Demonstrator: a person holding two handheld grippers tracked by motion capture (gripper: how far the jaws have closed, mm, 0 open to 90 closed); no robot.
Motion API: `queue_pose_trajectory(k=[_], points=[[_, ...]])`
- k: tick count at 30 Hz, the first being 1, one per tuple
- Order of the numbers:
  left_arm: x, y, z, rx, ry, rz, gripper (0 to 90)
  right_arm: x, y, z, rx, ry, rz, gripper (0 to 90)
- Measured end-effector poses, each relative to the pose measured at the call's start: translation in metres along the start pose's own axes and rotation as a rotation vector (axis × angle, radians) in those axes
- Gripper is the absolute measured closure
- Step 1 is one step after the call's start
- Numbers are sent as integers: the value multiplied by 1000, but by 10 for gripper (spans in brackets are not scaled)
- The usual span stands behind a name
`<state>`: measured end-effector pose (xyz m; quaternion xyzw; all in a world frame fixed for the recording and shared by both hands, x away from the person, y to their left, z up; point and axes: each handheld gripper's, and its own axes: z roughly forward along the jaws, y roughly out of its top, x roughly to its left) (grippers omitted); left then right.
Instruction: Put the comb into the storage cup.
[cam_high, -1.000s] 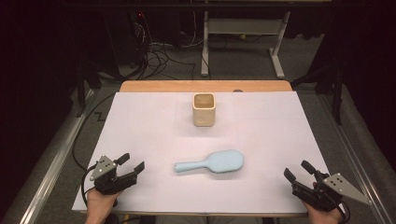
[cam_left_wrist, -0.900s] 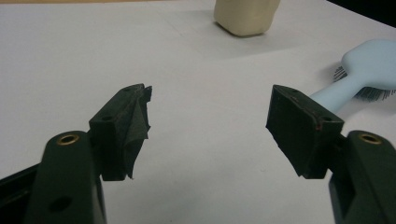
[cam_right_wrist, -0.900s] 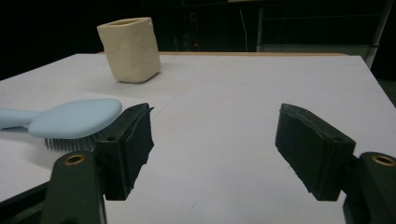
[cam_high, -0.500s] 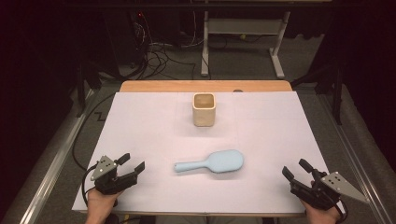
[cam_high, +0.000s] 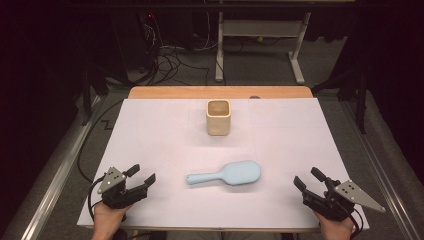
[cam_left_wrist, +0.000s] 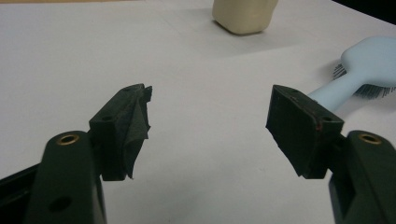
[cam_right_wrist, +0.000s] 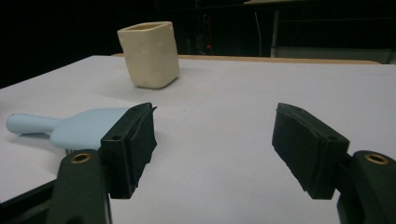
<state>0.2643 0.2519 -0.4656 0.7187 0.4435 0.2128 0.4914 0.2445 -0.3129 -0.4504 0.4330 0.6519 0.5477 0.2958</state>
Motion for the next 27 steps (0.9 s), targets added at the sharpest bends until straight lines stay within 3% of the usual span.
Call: queue_pose_trajectory(k=[27], points=[[0,0,1,-1,-1,7,300,30,6,31,14,111,4,329]])
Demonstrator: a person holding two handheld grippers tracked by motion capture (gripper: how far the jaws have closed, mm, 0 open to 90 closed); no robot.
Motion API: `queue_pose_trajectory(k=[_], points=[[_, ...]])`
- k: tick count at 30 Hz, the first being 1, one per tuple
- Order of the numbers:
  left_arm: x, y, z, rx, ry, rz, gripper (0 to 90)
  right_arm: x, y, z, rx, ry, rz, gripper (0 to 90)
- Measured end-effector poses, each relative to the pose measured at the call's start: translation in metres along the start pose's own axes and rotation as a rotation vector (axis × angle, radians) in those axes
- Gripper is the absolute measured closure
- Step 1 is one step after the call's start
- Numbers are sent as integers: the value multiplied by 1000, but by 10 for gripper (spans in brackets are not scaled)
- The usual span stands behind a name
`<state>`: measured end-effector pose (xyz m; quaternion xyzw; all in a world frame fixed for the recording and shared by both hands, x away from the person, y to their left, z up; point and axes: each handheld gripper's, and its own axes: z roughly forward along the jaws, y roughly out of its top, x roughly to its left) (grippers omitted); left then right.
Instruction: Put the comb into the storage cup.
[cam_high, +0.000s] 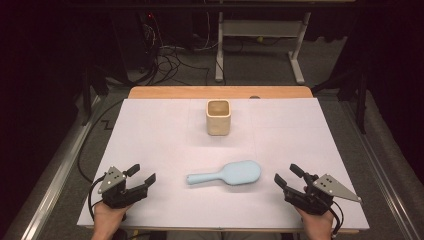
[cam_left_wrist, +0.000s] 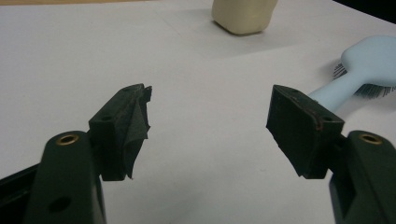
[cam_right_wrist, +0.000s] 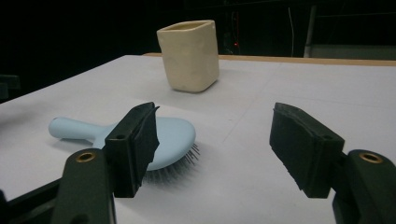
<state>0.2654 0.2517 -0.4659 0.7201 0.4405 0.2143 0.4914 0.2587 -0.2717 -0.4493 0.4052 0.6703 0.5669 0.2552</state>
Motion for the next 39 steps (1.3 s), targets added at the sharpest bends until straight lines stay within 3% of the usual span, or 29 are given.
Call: queue_pose_trajectory(k=[24,39], points=[[-1,0,0,0,1,-1,300,18,8,23,-3,64,-3,336],[-1,0,0,-2,-2,0,300,32,11,44,27,105,-18,339]])
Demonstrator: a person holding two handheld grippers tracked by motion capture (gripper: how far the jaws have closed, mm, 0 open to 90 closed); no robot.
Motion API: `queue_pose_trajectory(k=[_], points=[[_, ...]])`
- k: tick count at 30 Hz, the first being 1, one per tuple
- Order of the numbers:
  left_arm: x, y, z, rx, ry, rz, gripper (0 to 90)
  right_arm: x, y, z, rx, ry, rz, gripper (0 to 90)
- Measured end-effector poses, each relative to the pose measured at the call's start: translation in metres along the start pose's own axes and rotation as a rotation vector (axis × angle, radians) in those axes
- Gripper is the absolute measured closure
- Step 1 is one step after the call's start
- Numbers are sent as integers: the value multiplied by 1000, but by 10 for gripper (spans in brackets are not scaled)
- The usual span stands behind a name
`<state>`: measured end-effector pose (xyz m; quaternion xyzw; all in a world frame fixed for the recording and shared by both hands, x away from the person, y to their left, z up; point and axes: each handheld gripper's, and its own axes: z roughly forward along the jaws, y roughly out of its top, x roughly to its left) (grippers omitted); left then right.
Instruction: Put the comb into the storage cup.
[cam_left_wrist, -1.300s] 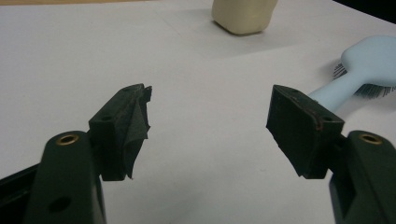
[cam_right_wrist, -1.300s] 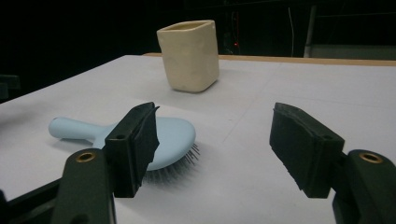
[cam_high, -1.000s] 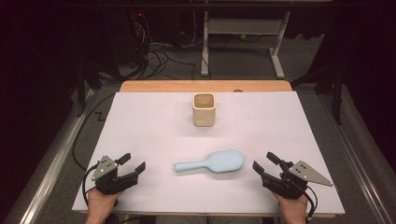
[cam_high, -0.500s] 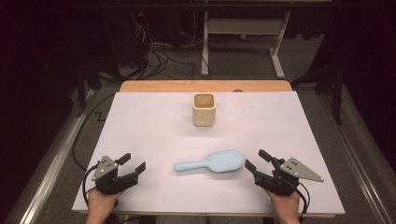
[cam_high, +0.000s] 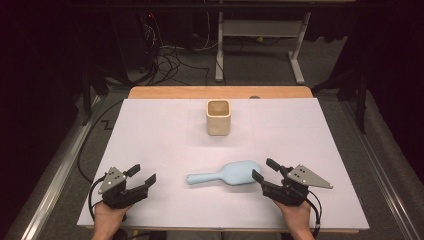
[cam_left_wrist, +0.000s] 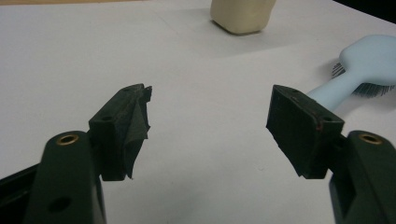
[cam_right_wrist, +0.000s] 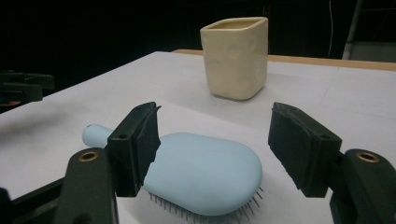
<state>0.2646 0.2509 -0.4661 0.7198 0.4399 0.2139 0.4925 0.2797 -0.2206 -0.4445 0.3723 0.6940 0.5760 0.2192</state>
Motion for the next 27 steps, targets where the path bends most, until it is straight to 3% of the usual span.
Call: queue_pose_trajectory(k=[22,27], points=[[1,0,0,-3,-5,-8,300,20,12,41,39,66,3,357],[1,0,0,-3,-7,-10,300,26,15,50,53,72,-15,359]])
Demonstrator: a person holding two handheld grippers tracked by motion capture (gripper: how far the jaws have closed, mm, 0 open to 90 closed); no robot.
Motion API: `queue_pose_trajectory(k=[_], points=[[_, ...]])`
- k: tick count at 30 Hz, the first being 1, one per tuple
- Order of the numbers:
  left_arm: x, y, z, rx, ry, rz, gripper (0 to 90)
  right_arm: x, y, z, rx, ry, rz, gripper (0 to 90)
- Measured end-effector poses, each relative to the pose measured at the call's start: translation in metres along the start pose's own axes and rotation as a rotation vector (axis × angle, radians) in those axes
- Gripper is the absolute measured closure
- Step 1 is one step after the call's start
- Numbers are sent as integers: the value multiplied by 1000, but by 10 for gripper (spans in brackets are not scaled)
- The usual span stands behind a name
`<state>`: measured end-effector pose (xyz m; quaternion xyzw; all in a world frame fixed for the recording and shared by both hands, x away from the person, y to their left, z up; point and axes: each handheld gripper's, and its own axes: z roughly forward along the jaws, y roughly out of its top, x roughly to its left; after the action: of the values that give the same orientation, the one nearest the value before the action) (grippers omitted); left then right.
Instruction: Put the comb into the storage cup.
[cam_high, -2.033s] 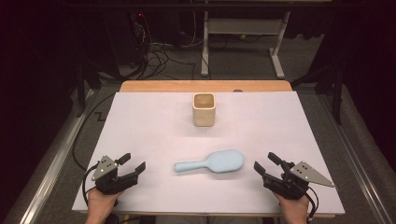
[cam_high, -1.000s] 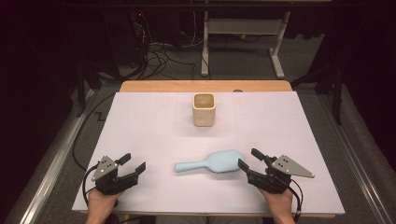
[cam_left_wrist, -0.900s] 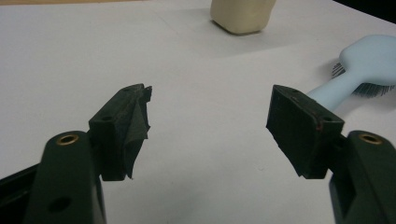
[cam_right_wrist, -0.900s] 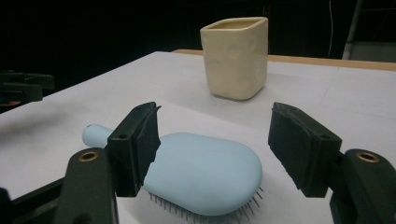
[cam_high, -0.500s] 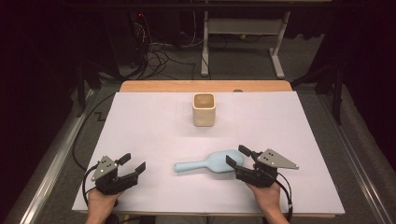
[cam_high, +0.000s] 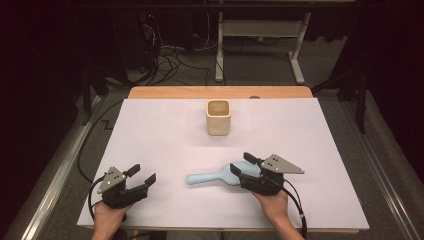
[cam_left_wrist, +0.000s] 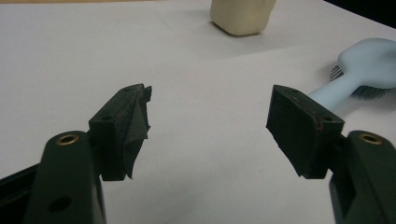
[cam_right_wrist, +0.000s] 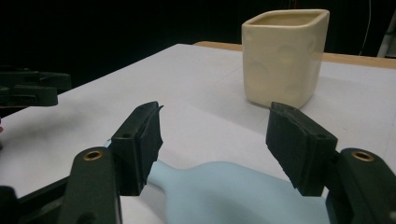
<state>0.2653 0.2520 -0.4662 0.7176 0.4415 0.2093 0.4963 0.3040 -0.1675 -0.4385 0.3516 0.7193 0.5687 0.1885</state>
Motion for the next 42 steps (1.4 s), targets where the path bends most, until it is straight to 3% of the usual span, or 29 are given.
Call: queue_pose_trajectory(k=[16,23,29,31,42], points=[[0,0,0,0,0,2,299,12,14,23,69,41,3,392],[0,0,0,-1,-4,5,299,19,28,43,196,75,17,460],[0,0,0,0,-8,10,299,22,34,59,288,73,23,511],[0,0,-1,0,-8,10,299,25,35,67,344,73,31,576],[-2,0,2,8,-15,18,299,32,41,88,508,101,-10,787]])
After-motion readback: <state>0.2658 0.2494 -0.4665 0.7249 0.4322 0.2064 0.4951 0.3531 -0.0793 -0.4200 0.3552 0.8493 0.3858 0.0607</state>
